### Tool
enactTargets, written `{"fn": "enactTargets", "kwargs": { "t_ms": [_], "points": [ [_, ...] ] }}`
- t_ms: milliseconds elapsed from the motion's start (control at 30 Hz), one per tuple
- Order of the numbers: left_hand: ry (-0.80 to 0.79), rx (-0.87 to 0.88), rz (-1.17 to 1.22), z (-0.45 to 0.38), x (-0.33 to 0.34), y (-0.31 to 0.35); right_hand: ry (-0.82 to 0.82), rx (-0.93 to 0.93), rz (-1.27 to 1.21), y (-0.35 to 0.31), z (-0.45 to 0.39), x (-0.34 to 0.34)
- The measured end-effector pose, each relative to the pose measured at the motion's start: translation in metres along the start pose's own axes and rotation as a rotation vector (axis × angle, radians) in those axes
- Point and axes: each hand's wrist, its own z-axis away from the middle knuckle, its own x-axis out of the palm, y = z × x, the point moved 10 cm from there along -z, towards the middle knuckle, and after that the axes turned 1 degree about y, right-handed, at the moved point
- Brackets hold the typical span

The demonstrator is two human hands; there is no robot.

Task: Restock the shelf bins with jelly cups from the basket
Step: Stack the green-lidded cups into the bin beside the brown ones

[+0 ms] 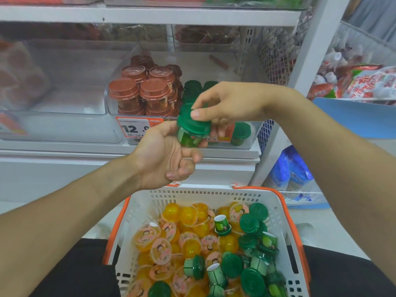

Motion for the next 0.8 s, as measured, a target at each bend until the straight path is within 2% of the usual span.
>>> {"fn": "enactTargets", "kwargs": {
  "t_ms": [133, 267, 467, 633, 733, 800],
  "points": [
    [0.017, 0.006, -0.014, 0.002, -0.001, 0.004, 0.034, -0.032, -0.007, -0.001, 0.001, -0.006],
    [0.027, 0.019, 0.025, 0.001, -0.001, 0.008, 0.140, -0.205, 0.033, -0.023, 0.003, -0.013],
    [0.036, 0.025, 0.051, -0.002, 0.001, 0.008, 0.364, -0.239, 0.092, -0.032, -0.001, -0.030],
    [0.102, 0.035, 0.036, -0.005, -0.005, 0.005, 0.582, -0.176, 0.213, -0.031, 0.008, -0.063],
    [0.180, -0.014, -0.034, -0.008, -0.015, -0.005, 0.723, -0.107, 0.390, -0.027, 0.017, -0.088],
    [0.220, -0.052, -0.079, -0.009, -0.019, -0.012, 0.758, -0.039, 0.563, -0.019, 0.017, -0.101]
  ]
}}
